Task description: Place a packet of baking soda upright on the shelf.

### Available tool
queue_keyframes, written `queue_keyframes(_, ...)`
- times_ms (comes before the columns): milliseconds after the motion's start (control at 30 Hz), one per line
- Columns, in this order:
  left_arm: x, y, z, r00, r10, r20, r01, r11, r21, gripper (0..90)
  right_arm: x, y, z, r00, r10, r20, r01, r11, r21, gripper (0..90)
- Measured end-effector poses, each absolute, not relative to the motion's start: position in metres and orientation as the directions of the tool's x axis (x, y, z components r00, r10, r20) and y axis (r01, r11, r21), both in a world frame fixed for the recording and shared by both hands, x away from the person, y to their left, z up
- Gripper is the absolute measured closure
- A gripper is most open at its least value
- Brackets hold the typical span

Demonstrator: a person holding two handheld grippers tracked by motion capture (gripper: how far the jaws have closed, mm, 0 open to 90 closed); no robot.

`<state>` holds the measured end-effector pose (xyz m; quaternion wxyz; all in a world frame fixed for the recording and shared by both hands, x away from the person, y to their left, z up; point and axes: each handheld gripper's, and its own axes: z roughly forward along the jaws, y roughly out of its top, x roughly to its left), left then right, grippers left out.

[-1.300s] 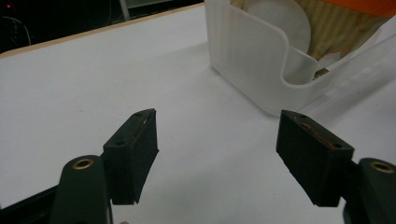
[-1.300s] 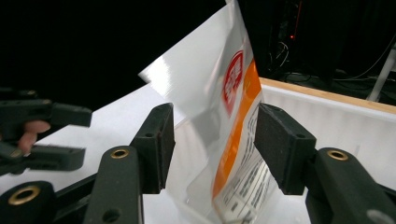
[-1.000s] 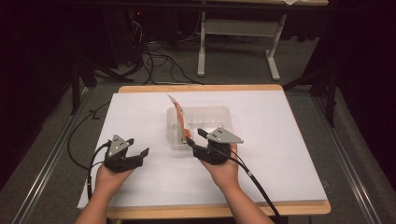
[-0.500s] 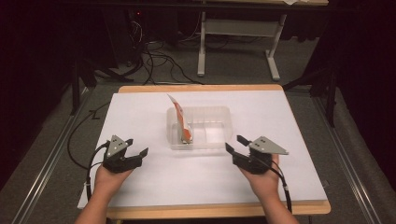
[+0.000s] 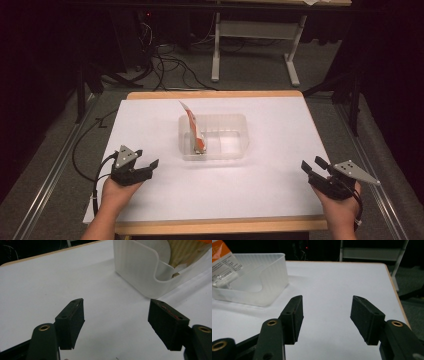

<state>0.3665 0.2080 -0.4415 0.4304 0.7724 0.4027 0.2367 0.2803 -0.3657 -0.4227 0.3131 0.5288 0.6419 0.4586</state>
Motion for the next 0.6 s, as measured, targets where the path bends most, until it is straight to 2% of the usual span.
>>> queue_keyframes(67, 0.366, 0.204, -0.442, 0.574, 0.818, 0.033, 0.413, -0.324, 0.851, 29.5, 0.285, -0.367, -0.429, -0.240, 0.964, 0.112, 0.416, -0.002, 0.910, 43.7)
queue_keyframes(200, 0.364, 0.201, -0.441, 0.588, 0.807, 0.055, 0.394, -0.345, 0.852, 29.5, 0.295, -0.351, -0.440, -0.298, 0.952, 0.072, 0.467, 0.079, 0.881, 43.8)
queue_keyframes(300, 0.364, 0.204, -0.441, 0.587, 0.808, 0.048, 0.394, -0.337, 0.855, 29.5, 0.298, -0.341, -0.440, -0.326, 0.944, 0.054, 0.468, 0.112, 0.876, 43.5)
queue_keyframes(600, 0.365, 0.206, -0.437, 0.592, 0.805, 0.035, 0.386, -0.322, 0.865, 29.5, 0.295, -0.338, -0.440, -0.313, 0.949, 0.051, 0.478, 0.111, 0.871, 42.9)
